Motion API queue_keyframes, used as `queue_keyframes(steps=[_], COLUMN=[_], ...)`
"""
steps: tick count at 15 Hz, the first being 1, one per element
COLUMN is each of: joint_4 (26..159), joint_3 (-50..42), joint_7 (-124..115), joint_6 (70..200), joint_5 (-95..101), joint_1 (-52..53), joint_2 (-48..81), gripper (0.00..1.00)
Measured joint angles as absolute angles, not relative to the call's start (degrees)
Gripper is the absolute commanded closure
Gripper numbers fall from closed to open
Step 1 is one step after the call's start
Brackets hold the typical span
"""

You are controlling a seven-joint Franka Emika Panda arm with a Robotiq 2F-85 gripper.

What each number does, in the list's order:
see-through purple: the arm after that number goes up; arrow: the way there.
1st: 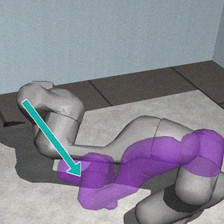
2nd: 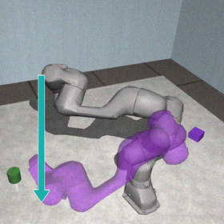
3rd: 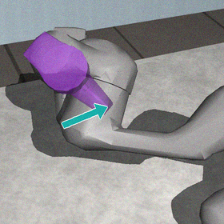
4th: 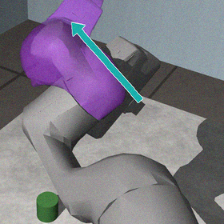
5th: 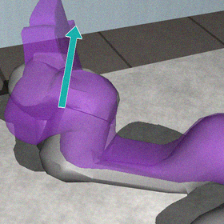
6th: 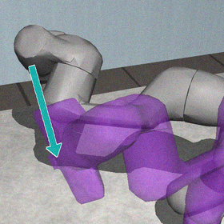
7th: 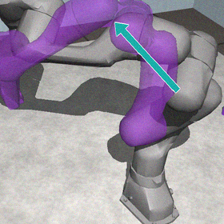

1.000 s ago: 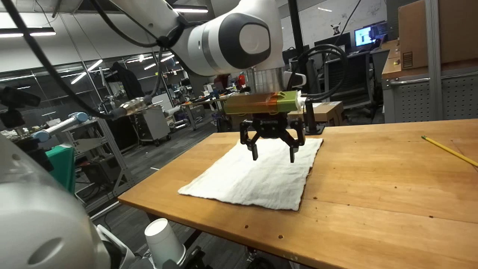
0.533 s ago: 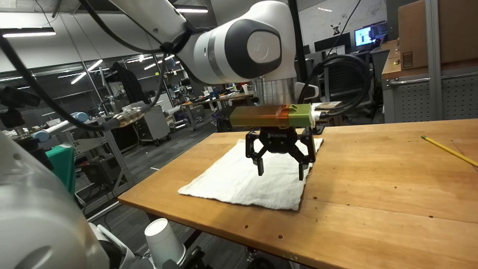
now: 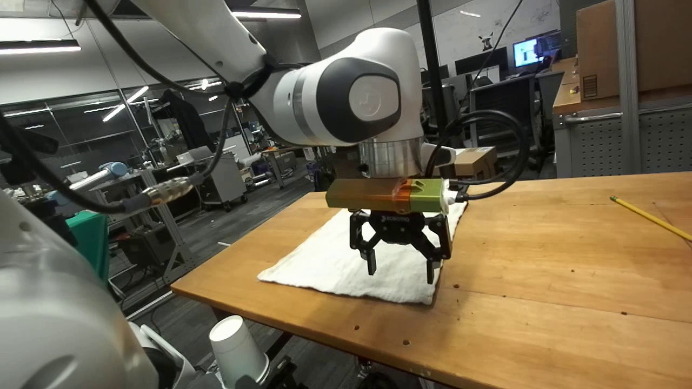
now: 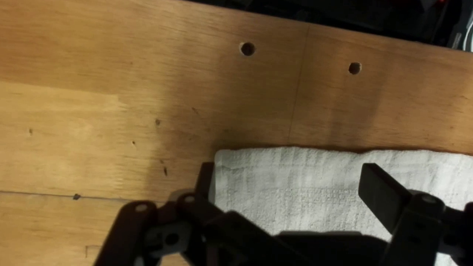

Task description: Fold the towel.

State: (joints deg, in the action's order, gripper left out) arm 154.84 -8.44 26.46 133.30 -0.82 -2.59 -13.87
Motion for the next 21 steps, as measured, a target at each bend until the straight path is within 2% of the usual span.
queue_keyframes(steps=[7,16,17,18,21], joint_4=[157.0,157.1,157.1,157.1,157.0], joint_3=[-8.1,-8.0,-8.0,-8.0,-8.0], joint_7=[26.5,26.5,26.5,26.5,26.5], joint_6=[143.0,148.2,148.6,148.9,149.0], joint_5=[-1.3,-2.7,-3.2,-3.7,-4.3], joint_1=[-0.7,-0.1,-0.1,-0.1,-0.2], joint_2=[-12.2,-6.6,-6.2,-6.0,-5.8], gripper=[0.00,0.00,0.25,0.27,0.51])
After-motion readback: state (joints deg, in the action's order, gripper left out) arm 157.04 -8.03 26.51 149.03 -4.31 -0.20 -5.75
